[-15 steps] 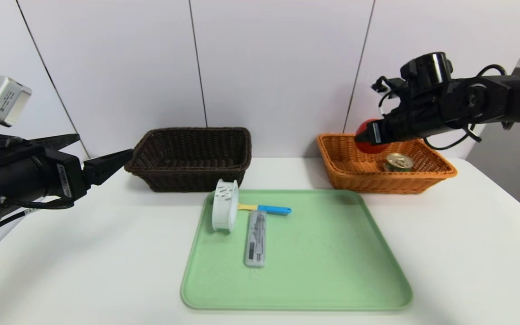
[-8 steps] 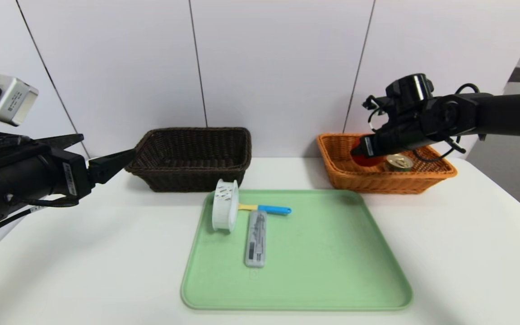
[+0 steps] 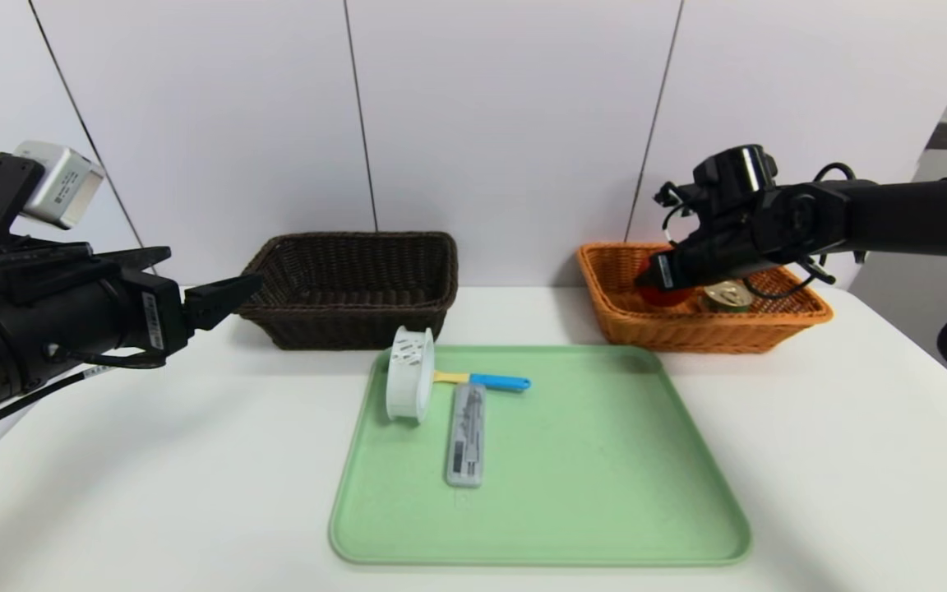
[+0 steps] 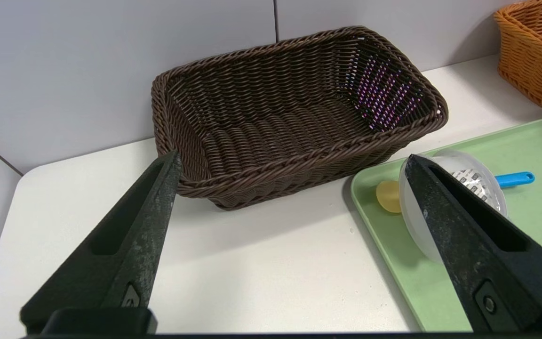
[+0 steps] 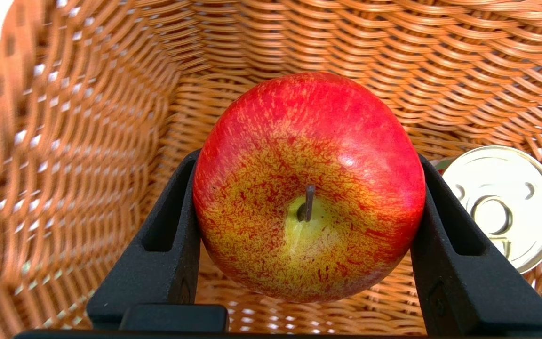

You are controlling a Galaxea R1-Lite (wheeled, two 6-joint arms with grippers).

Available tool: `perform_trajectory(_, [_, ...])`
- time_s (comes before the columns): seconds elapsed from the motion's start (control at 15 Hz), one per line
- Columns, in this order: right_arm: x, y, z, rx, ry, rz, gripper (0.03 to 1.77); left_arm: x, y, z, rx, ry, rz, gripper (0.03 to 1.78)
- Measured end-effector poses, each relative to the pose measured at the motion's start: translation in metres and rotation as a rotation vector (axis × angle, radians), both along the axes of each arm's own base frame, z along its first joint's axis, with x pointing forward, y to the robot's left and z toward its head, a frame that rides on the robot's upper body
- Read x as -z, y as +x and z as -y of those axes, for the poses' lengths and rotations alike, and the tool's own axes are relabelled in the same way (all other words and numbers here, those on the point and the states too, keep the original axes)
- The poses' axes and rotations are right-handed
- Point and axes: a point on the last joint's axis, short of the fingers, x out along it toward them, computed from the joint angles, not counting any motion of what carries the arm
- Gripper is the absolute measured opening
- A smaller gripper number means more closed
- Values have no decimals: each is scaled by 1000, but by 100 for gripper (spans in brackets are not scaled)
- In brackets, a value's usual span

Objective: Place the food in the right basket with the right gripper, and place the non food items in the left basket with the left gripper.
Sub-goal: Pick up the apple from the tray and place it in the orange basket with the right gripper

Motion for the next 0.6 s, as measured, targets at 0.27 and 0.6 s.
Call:
perform_trajectory(0.27, [7,6,0,27,-21,-1,119,1,1,0,0,1,-6,169])
perform_trajectory(0.6, [13,9,-1,30,-25,-9,119,2,2,0,0,2,-8,169])
